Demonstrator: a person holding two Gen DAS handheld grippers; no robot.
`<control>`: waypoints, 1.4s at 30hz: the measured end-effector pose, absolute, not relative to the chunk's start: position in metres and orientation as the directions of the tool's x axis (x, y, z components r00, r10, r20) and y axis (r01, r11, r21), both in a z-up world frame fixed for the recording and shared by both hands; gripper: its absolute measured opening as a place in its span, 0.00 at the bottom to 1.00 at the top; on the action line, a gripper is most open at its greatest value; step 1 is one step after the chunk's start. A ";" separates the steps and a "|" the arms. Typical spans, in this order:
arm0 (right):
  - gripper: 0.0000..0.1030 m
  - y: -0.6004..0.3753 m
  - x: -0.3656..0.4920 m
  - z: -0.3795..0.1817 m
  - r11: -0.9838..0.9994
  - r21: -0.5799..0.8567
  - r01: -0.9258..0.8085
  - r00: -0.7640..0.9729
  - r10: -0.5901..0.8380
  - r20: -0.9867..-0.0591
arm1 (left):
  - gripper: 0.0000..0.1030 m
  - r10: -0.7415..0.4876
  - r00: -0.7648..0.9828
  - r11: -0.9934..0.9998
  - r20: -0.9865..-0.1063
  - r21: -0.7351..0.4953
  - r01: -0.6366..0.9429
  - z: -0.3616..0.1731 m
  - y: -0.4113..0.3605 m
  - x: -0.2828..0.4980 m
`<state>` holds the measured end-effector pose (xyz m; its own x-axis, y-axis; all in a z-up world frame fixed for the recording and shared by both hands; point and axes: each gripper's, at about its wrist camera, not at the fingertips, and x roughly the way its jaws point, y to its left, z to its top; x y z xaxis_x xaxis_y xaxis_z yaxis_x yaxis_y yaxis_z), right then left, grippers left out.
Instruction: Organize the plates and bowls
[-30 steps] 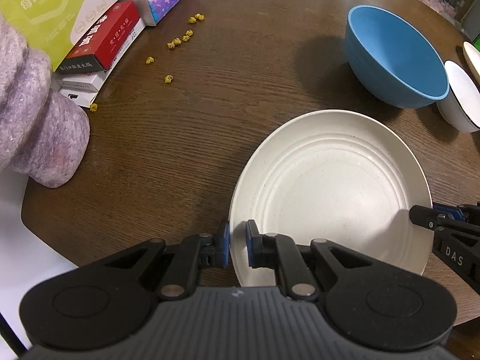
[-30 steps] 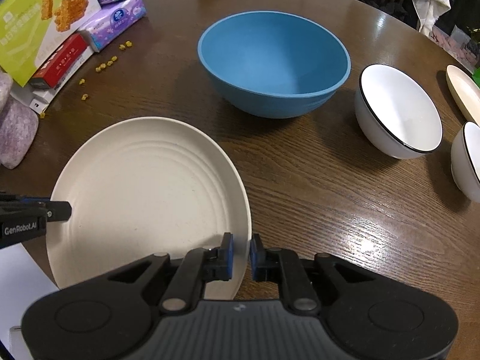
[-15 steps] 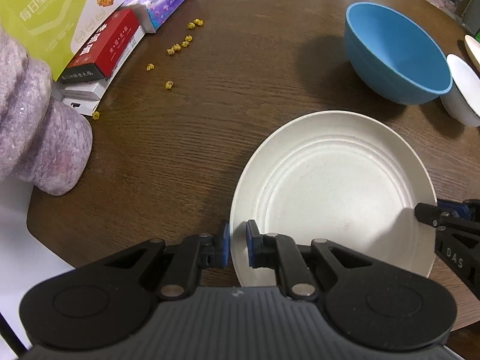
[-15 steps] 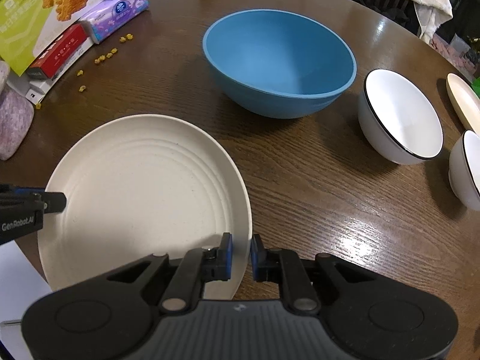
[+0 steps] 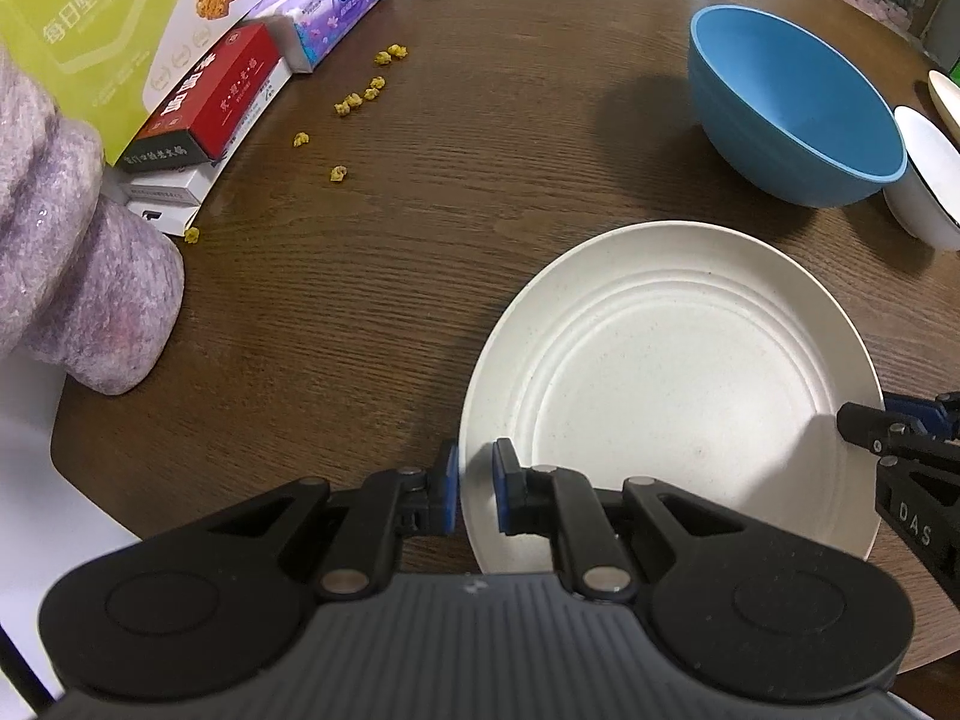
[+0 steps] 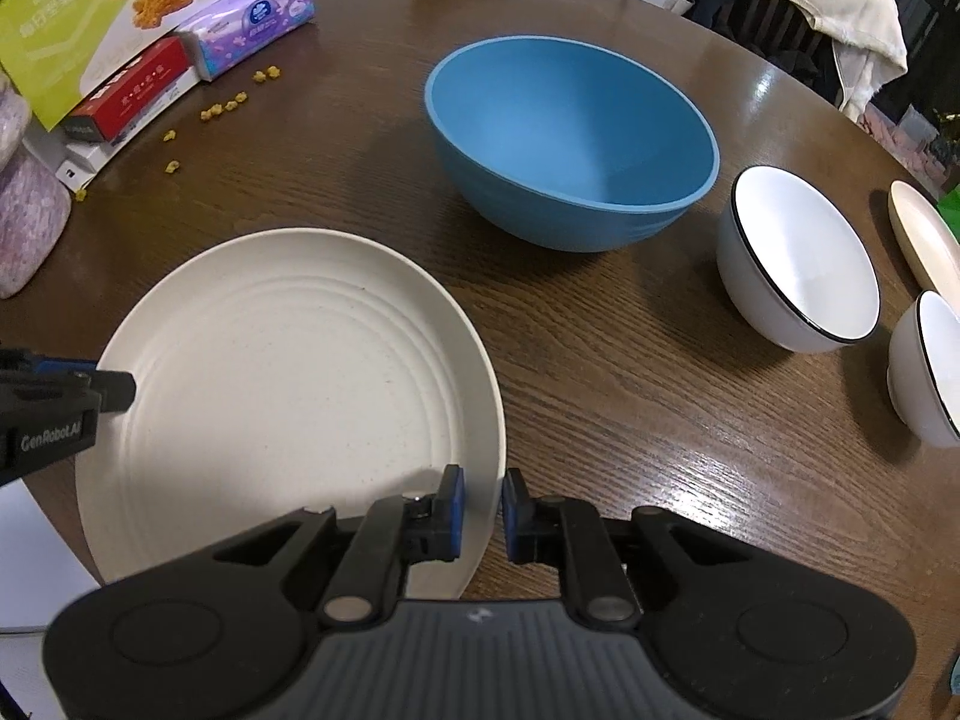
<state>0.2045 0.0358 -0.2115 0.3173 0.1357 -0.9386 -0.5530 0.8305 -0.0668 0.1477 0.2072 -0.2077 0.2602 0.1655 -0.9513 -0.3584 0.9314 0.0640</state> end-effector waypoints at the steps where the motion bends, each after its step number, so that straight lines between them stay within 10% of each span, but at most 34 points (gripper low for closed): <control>1: 0.13 0.037 0.204 -0.211 0.831 -0.069 -0.553 0.318 0.133 -0.939 | 0.13 0.152 0.260 0.930 -0.954 0.048 -0.365 -0.208 0.210 0.148; 3: 0.13 0.037 0.205 -0.211 0.833 -0.065 -0.549 0.313 0.133 -0.940 | 0.17 0.136 0.269 0.925 -0.953 0.025 -0.380 -0.205 0.214 0.147; 9: 0.24 0.020 0.216 -0.198 0.865 0.036 -0.500 0.287 0.205 -0.936 | 0.78 0.154 0.353 0.913 -0.923 -0.004 -0.407 -0.182 0.221 0.139; 13: 0.54 -0.001 0.223 -0.184 0.887 0.116 -0.447 0.289 0.266 -0.919 | 0.98 0.124 0.393 0.910 -0.911 -0.054 -0.412 -0.173 0.222 0.133; 25: 0.99 -0.077 0.221 -0.172 0.928 0.189 -0.322 0.333 0.298 -0.895 | 1.00 0.096 0.499 0.923 -0.861 -0.110 -0.368 -0.155 0.183 0.125; 42: 1.00 -0.259 0.222 -0.127 0.977 0.159 -0.143 0.516 0.210 -0.831 | 1.00 0.005 0.599 0.948 -0.801 -0.187 -0.258 -0.113 0.048 0.154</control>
